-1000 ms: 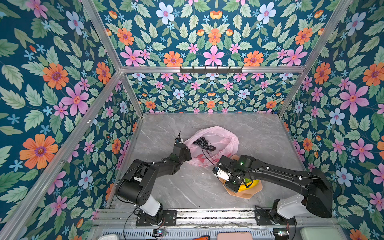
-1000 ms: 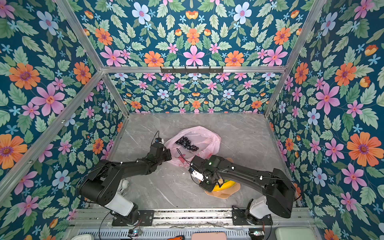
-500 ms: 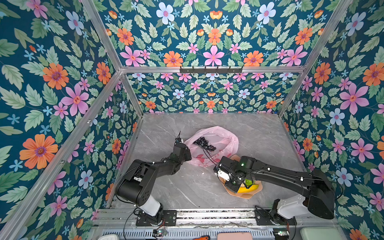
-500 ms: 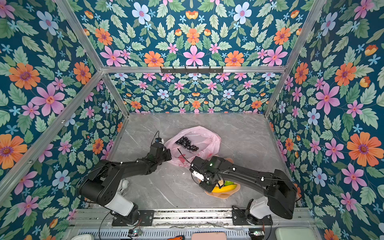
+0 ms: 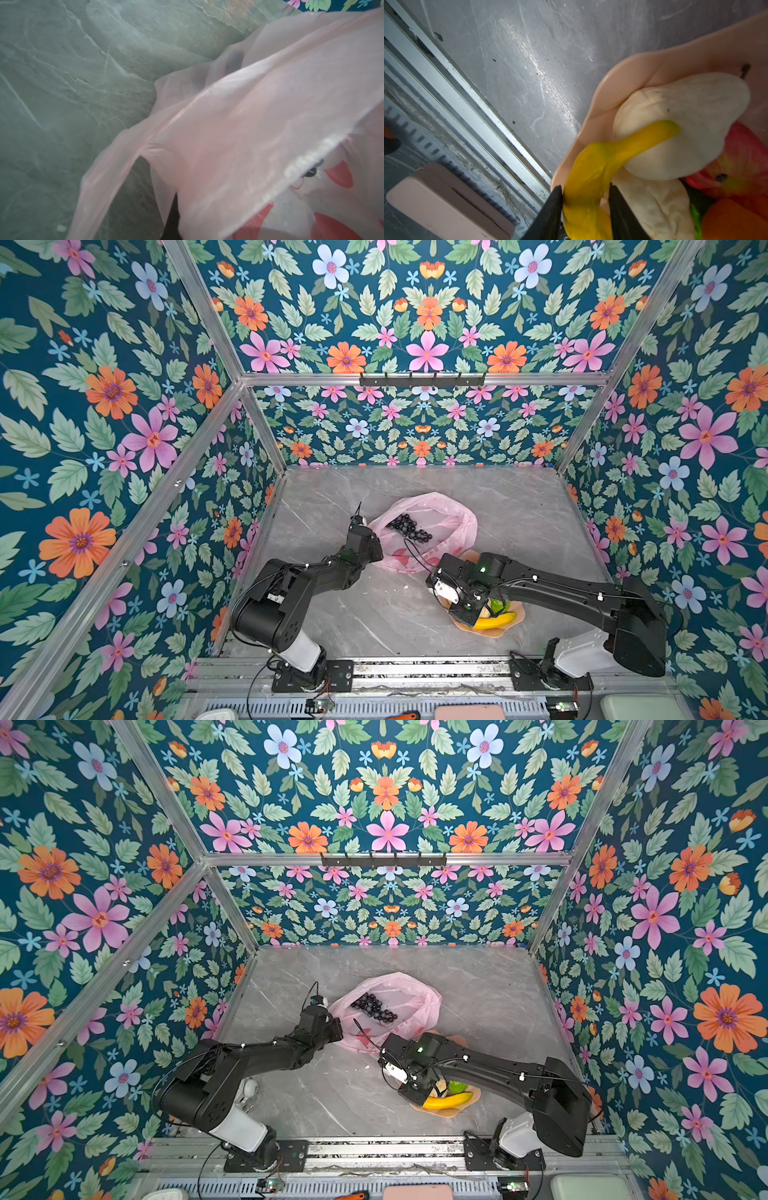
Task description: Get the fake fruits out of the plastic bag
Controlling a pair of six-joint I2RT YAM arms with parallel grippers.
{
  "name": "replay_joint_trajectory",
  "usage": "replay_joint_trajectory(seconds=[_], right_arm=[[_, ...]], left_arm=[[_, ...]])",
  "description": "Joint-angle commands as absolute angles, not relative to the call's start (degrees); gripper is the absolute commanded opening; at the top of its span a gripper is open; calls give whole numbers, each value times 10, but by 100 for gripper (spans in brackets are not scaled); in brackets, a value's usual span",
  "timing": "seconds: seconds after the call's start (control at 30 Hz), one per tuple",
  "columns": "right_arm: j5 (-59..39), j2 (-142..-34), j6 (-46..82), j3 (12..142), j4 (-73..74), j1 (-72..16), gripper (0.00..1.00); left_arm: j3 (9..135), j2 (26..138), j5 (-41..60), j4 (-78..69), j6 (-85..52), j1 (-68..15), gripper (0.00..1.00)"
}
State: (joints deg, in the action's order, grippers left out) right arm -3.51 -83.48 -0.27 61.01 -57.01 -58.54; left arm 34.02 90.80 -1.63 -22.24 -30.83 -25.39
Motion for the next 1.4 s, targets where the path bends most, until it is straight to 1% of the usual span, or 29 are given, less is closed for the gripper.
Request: replay_joint_trajectory(seconds=[0.0, 0.3, 0.47, 0.63, 0.73, 0.8, 0.83, 0.9, 1.07, 1.17, 1.3, 1.37], right_arm=[[-41, -832, -7, 609, -581, -586, 39], [-41, -815, -12, 611, -571, -586, 40], [-24, -790, -5, 627, -570, -581, 41], [5, -745, 9, 661, -548, -548, 41], [27, -733, 21, 679, -491, -526, 41], [54, -738, 46, 692, -451, -516, 49], [68, -748, 59, 701, -432, -512, 52], [75, -773, 72, 720, -403, -507, 52], [66, -876, 83, 786, -361, -481, 51], [43, -936, 66, 825, -339, -466, 52], [43, -1016, 24, 850, -283, -461, 60], [32, -1047, 8, 869, -269, -460, 60]], left_arm=[[346, 904, -23, -215, -300, -254, 0], [347, 904, -23, -214, -299, -254, 0], [346, 902, -21, -215, -299, -254, 0], [346, 901, -17, -217, -297, -254, 0], [344, 896, -15, -220, -295, -255, 0], [343, 894, -12, -222, -293, -255, 0], [342, 892, -13, -224, -293, -256, 0], [340, 889, -12, -227, -291, -256, 0], [335, 873, -24, -225, -290, -256, 0], [330, 856, -34, -223, -289, -255, 0], [320, 837, -52, -221, -287, -251, 0], [319, 837, -50, -221, -288, -249, 0]])
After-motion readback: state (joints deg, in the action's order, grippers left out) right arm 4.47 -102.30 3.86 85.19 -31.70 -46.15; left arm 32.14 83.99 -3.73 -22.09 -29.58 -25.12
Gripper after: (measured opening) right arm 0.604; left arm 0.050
